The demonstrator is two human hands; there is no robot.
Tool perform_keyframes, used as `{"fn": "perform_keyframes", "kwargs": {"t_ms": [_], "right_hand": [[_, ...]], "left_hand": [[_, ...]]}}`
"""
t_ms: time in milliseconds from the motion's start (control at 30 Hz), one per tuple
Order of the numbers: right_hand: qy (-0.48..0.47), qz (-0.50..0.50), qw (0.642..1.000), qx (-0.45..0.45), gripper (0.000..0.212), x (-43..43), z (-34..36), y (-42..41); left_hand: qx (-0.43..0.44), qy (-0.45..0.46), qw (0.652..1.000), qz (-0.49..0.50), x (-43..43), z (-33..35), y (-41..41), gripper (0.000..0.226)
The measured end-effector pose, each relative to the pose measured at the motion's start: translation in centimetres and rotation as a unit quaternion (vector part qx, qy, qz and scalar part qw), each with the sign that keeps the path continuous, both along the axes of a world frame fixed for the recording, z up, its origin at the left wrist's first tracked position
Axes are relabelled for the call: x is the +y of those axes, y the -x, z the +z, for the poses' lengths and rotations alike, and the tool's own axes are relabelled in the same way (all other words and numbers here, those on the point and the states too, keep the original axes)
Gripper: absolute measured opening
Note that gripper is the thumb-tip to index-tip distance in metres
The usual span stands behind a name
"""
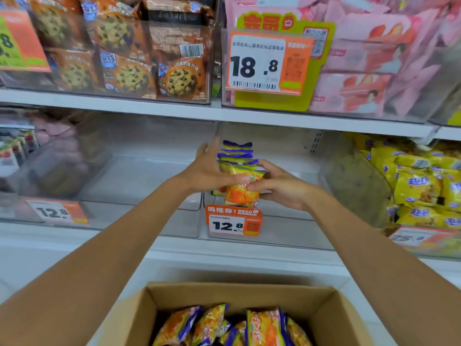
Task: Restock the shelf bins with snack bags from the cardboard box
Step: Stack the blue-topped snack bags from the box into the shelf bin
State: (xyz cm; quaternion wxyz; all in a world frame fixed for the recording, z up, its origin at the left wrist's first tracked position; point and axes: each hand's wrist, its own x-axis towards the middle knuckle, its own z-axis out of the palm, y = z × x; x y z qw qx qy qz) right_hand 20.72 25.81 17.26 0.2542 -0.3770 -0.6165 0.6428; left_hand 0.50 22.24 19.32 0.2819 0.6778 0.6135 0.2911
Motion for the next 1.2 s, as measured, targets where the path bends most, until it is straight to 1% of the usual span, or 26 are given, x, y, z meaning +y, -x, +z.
{"fn": "perform_keyframes", "kwargs": {"t_ms": [33,67,100,133,167,200,233,267,333,367,433,500,567,667,800,867,967,1033,1133,1200], "right_hand": [[-0.006,-0.004,1.0,-0.023,0.056,0.2,-0.6,0.1],[-0.016,-0.009,0.999,-0.05,0.058,0.4,-1.2,0.2],[-0.025,-0.012,0.997,-0.075,0.061,0.5,-1.6,0.4],[-0.028,-0.014,0.995,-0.092,0.065,0.7,-1.9,0.6],[-0.027,-0.016,0.994,-0.102,0.067,0.8,-2.0,0.7],[-0.025,-0.016,0.994,-0.11,0.068,1.0,-2.0,0.9],[-0.026,-0.013,0.993,-0.118,0.069,1.0,-2.0,1.1],[-0.033,-0.01,0.991,-0.128,0.071,0.9,-1.9,1.3],[-0.056,-0.008,0.987,-0.152,0.079,0.6,-1.8,1.7],[-0.071,-0.008,0.985,-0.157,0.084,0.4,-1.7,1.9],[-0.099,-0.009,0.984,-0.148,0.1,0.3,-1.6,1.8],[-0.107,0.005,0.984,-0.142,0.113,0.6,-1.7,1.7],[-0.101,0.012,0.983,-0.151,0.116,0.7,-1.9,2.2],[-0.103,0.004,0.978,-0.183,0.115,0.4,-1.8,2.9],[-0.093,0.001,0.984,-0.151,0.108,0.3,-1.5,2.3],[-0.115,0.005,0.977,-0.177,0.099,0.2,-1.5,2.5],[-0.188,0.009,0.947,-0.261,0.076,0.4,-1.5,3.2],[-0.208,-0.007,0.94,-0.272,0.063,0.5,-1.6,3.5],[-0.219,-0.042,0.939,-0.263,0.062,0.6,-2.3,3.7],[-0.208,-0.049,0.94,-0.265,0.072,0.6,-2.4,3.7]], "left_hand": [[-0.058,-0.012,0.998,0.004,-0.4,-0.3,0.2,0.12],[-0.107,-0.015,0.994,0.01,-0.8,-0.6,0.5,0.109],[-0.141,-0.01,0.99,0.005,-1.1,-0.9,0.8,0.095],[-0.169,-0.005,0.986,0.001,-1.5,-1.3,1.1,0.088],[-0.187,0.006,0.982,-0.003,-1.8,-1.7,1.4,0.092],[-0.195,0.015,0.981,0.0,-2.0,-2.0,1.6,0.102],[-0.192,0.015,0.981,0.003,-2.1,-2.2,1.8,0.107],[-0.191,0.007,0.982,-0.002,-2.3,-2.2,1.8,0.103],[-0.192,0.001,0.981,-0.01,-2.4,-2.3,1.8,0.085],[-0.183,-0.009,0.983,-0.013,-2.6,-2.3,1.9,0.081],[-0.151,-0.034,0.988,-0.026,-3.3,-2.0,2.0,0.084],[-0.114,-0.039,0.992,-0.033,-4.1,-1.8,2.6,0.088],[-0.083,-0.037,0.995,-0.034,-4.7,-1.9,2.8,0.089],[-0.067,-0.055,0.996,-0.026,-5.0,-2.0,2.8,0.091],[-0.073,-0.059,0.995,-0.017,-5.0,-2.1,2.8,0.097],[-0.074,-0.057,0.995,-0.016,-5.0,-2.2,2.8,0.098],[-0.078,-0.054,0.995,-0.016,-5.0,-2.2,2.9,0.099],[-0.076,-0.051,0.996,-0.012,-5.0,-2.3,2.9,0.098],[-0.073,-0.05,0.996,-0.01,-5.0,-2.3,3.0,0.099],[-0.071,-0.051,0.996,-0.009,-4.9,-2.4,2.9,0.099]]}}
